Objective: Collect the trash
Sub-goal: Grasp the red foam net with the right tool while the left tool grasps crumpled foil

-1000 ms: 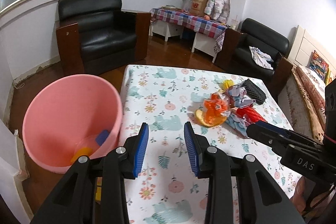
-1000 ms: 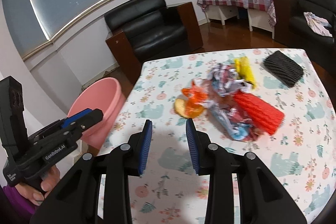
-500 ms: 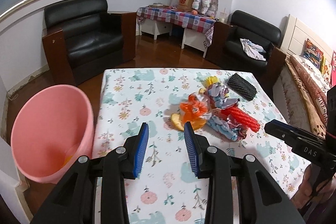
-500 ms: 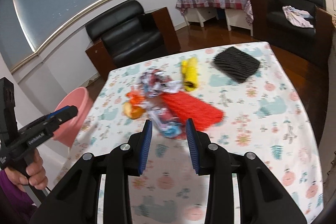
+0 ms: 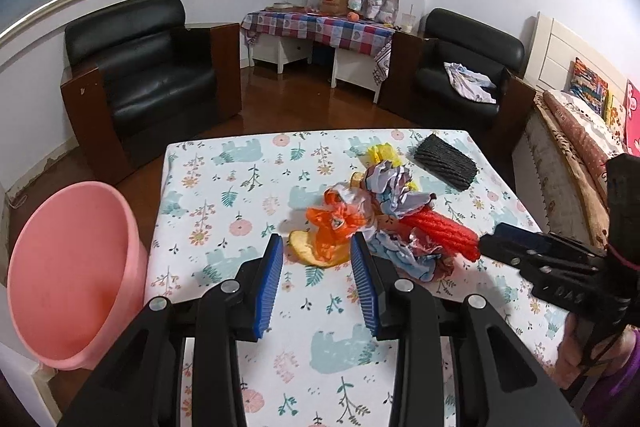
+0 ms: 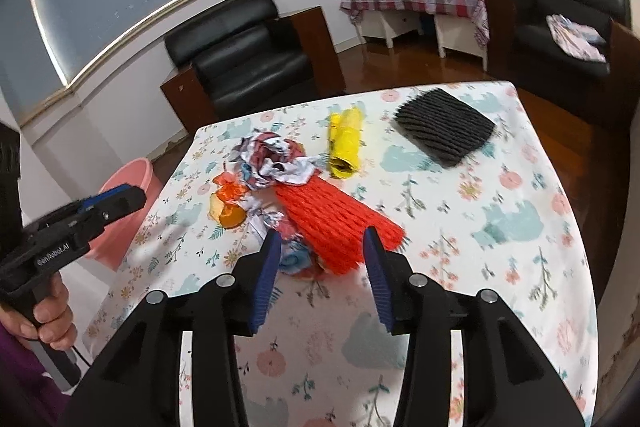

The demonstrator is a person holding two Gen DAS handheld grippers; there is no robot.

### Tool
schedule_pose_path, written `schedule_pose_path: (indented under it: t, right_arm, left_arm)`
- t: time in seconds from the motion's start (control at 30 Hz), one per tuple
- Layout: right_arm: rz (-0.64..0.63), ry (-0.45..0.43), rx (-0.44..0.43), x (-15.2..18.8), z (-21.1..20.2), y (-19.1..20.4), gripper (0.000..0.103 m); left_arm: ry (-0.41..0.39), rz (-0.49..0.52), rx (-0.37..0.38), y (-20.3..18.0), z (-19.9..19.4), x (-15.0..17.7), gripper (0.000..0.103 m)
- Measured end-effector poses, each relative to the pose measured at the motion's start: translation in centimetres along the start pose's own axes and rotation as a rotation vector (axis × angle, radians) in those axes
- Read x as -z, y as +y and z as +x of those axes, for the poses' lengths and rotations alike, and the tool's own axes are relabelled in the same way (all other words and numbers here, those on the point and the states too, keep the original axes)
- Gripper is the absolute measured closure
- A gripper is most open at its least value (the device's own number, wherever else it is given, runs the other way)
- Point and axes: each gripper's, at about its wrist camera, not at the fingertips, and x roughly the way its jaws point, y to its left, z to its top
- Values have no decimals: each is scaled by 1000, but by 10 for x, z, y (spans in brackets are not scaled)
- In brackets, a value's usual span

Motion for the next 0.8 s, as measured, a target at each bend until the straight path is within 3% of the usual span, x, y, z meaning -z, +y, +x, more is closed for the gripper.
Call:
schedule_pose_path:
  t: [0.4,0.47,0.57,0.8]
  right_arm:
    - [-46,49,47,-2,32,1,61]
    - [-35,56,34,-1,34,-2,73]
    - [-12,47,19,-1,32,-6,79]
    - [7,59,-9,1,31,-8,82]
  left_arm:
    - [-29,49,93,-26,17,-27,69]
    - [-27,59,106,-33,23,-30,69]
    - [-14,69,116,-41,36,-34,69]
    - [23,84,102,-52,68,-39,69]
